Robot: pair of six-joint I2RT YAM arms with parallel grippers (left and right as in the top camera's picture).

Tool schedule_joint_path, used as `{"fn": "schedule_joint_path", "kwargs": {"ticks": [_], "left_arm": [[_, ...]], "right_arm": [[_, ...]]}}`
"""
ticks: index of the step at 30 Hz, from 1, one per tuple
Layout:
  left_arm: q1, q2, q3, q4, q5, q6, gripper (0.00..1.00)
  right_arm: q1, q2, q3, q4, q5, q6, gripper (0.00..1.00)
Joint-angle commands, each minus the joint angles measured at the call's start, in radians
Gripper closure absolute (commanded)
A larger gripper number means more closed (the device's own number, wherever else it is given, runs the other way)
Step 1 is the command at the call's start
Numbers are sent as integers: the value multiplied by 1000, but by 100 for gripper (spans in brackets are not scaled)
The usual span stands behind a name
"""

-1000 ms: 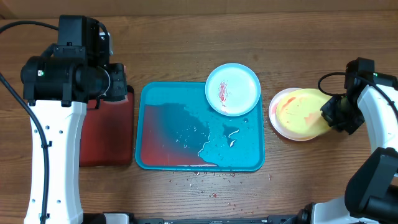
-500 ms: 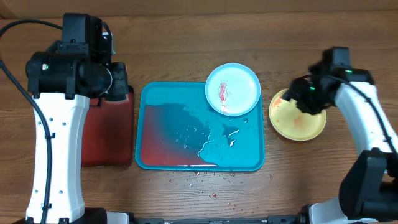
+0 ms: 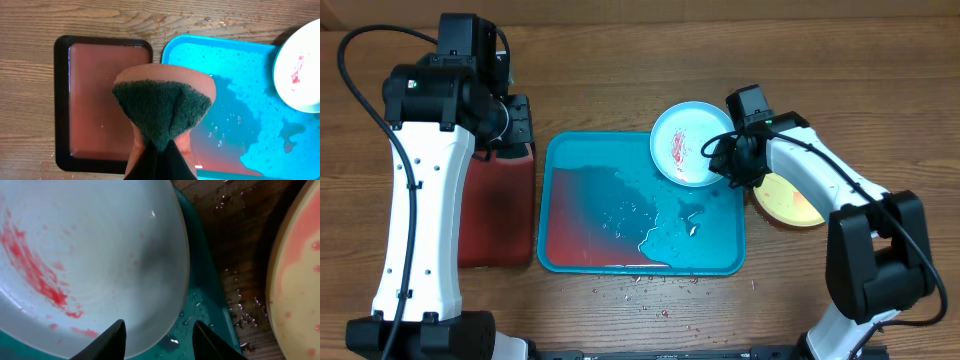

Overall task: Clean dirty plates on tray and stack at the side
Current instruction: 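Release the yellow plate and move right gripper to the stained white plate, then grasp the stained white plate rim with right gripper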

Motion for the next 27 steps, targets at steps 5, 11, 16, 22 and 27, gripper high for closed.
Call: {"fn": "schedule_joint_path", "kwargs": {"ticks": [5,11,16,22,27], "left_arm": [[0,25,7,13,12,-14,96],[0,26,7,14,12,-13,96],[0,26,7,14,12,-14,96],[0,26,7,14,12,-14,96],[0,26,7,13,16,-13,96]], "right_arm": [[47,57,-2,13,70,27,59],[126,88,-2,-43,58,10,66],[201,88,-1,-96,-23,-77,69],[301,74,7,-175,-104,-132,69],[268,42,104,-250,-45,-261,41]]}}
